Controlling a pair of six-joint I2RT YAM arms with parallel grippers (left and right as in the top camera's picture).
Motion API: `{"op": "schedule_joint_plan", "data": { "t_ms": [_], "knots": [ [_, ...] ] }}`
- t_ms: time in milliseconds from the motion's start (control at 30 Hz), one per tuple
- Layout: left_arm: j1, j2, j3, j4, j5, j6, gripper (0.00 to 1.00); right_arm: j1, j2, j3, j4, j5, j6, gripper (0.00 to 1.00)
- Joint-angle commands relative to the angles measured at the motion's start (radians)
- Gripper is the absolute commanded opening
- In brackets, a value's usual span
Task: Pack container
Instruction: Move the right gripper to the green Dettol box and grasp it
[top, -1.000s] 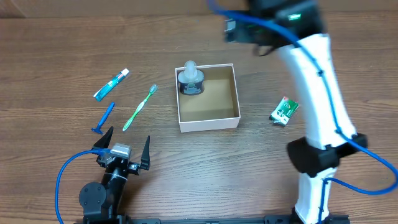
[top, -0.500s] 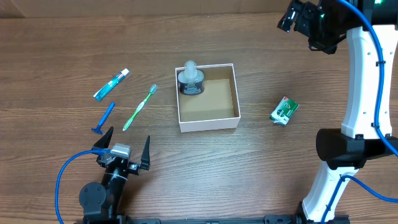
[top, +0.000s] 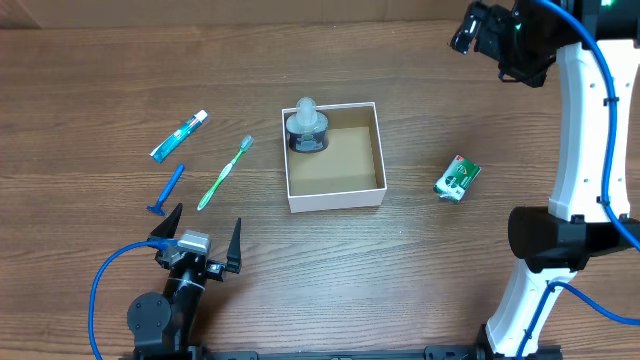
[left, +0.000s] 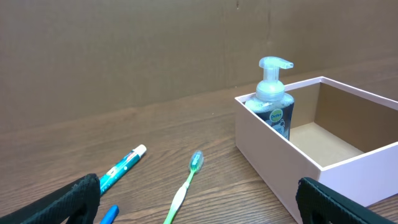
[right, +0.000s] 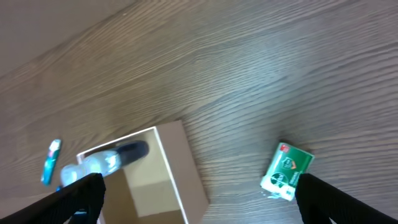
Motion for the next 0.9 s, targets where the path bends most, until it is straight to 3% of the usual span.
{"op": "schedule_joint_plan", "data": {
  "t_ms": [0,200,333,867],
  "knots": [
    [0.011,-0.007,-0.003,0.001,0.011,0.012,1.0,-0.01,-0.013,-0.104,0.001,0.151,0.031,1.0],
    [0.011,-0.007,-0.003,0.001,0.011,0.012,1.0,-0.014,-0.013,-0.472,0.019,0.249,0.154,1.0],
    [0.011,-0.007,-0.003,0.001,0.011,0.012,1.0,-0.014,-0.014,-0.698,0.152,0.211,0.215,1.0],
    [0.011,-0.007,-0.003,0.001,0.011,0.012,1.0,-0.014,-0.017,-1.192,0.64,0.071,0.176,1.0]
  ]
}}
